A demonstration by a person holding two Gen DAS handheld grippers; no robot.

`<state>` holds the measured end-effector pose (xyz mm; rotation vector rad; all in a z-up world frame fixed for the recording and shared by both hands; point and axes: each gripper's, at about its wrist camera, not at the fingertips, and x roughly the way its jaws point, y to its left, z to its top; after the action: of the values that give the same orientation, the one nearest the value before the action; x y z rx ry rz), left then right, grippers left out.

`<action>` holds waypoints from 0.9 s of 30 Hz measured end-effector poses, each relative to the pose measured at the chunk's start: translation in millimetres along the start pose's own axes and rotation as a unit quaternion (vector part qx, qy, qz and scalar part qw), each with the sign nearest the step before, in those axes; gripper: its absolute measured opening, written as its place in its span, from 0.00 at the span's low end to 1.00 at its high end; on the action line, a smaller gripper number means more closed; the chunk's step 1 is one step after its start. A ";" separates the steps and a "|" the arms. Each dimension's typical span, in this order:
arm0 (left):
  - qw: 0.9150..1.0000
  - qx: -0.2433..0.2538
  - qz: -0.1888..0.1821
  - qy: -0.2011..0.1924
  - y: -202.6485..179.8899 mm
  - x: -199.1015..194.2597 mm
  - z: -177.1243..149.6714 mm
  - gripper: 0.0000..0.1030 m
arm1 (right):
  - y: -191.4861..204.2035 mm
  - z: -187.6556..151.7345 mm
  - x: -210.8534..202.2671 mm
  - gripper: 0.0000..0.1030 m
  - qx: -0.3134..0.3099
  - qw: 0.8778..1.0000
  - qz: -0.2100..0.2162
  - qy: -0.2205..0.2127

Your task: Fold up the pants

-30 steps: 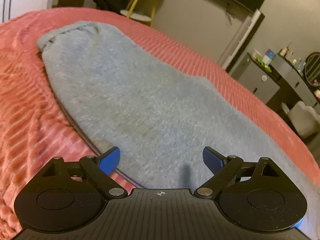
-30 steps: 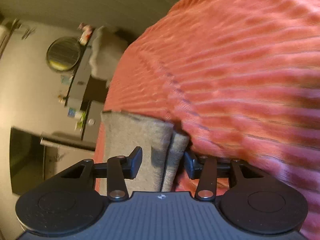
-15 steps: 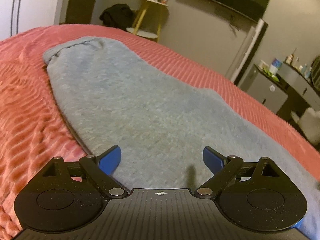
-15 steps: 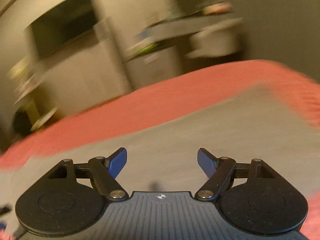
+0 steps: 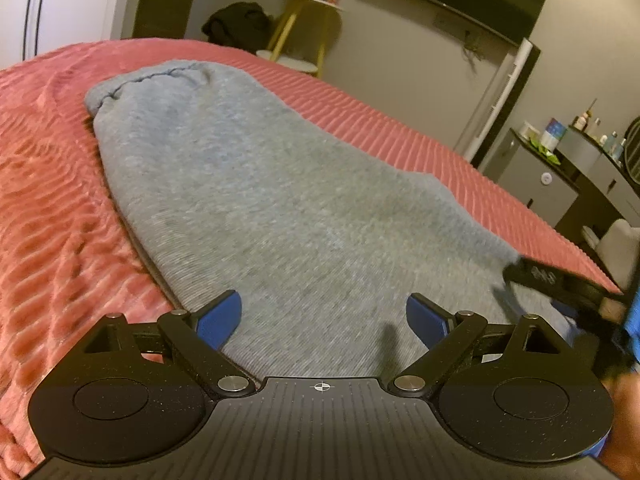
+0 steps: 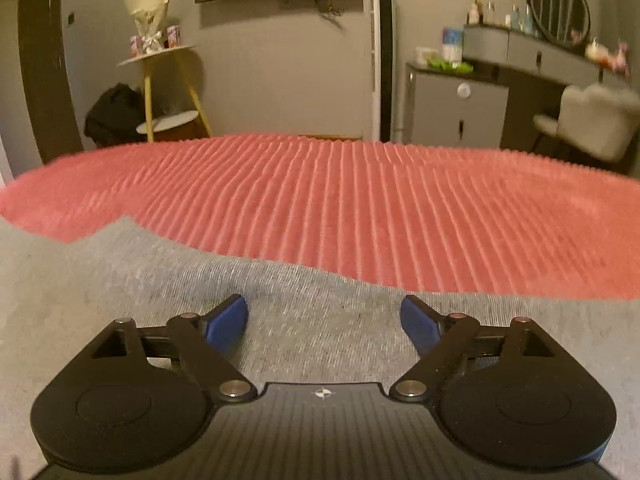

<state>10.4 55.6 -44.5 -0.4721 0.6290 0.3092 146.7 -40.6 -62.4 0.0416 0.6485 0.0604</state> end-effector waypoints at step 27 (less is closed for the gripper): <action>0.999 0.041 0.034 -0.006 -15.1 -4.0 -2.7 0.92 | -378.5 -195.3 -295.4 0.41 0.597 0.789 -0.134 -0.047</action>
<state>12.3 40.9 -39.1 -0.3699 0.6454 0.3485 -190.0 -434.7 -61.8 1.1798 0.4965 -0.6427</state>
